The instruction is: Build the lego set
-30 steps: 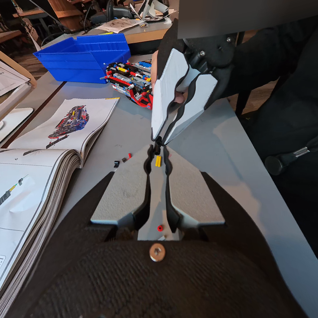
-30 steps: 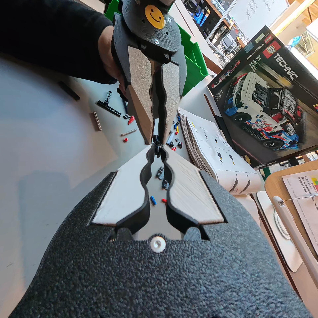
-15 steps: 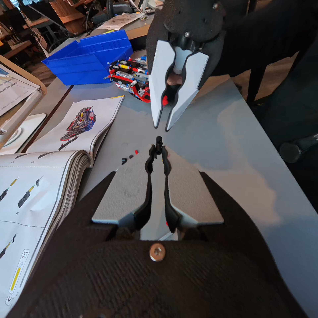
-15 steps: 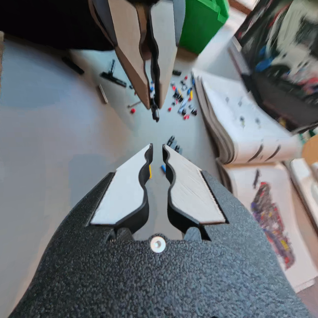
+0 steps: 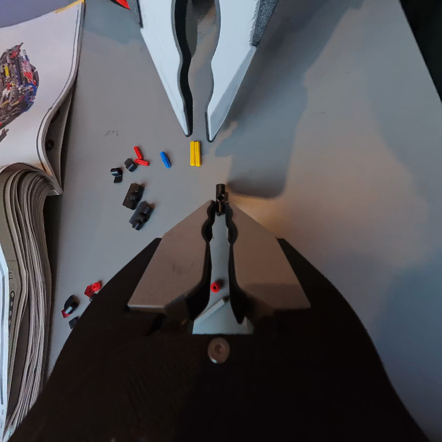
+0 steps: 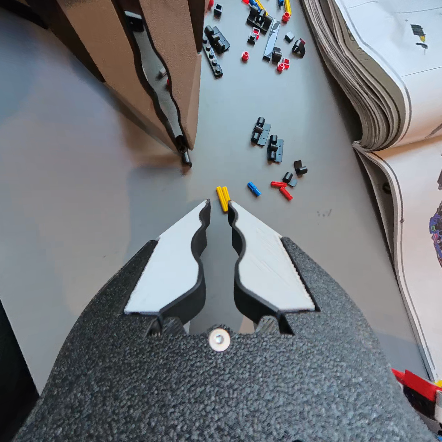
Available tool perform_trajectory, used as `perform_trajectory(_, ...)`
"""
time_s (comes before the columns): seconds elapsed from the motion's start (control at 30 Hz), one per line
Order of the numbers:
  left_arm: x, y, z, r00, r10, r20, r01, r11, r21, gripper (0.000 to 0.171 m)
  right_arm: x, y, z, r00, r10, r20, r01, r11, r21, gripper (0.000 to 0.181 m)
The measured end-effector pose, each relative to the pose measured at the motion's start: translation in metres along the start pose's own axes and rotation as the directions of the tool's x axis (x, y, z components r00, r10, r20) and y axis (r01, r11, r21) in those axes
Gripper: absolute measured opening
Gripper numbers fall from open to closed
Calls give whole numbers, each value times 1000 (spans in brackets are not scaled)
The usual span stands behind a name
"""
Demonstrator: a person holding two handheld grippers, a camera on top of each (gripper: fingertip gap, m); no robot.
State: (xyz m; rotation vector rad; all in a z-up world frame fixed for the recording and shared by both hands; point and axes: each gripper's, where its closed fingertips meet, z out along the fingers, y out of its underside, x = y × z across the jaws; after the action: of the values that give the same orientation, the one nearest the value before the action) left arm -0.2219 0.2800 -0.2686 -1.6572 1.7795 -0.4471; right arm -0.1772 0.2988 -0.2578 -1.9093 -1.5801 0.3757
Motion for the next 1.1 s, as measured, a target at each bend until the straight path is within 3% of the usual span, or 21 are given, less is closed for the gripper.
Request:
perform_trajectory(0.17,-3,2,-1,1000,-3,14,3,1000,-3,5,-5,-4,7,998,30,62,-29,1000,-10,14)
perform_trajectory(0.3,-7,-9,-7,998,31,50,-33,998,52,5,-21,-29,2,987,31,159,-53,989,136,15)
perform_trajectory(0.57,-4,-34,-23,997,55,56,-66,977,203,4,-27,-48,-10,984,-168,53,150,956,253,10)
perform_trajectory(0.8,-6,-33,-19,996,51,80,-65,980,188,5,-25,-50,-11,961,-273,-53,278,933,228,8)
perform_trajectory(1.1,-12,-37,-25,990,64,127,-88,976,201,5,-19,-50,-19,959,-273,-80,284,927,247,8)
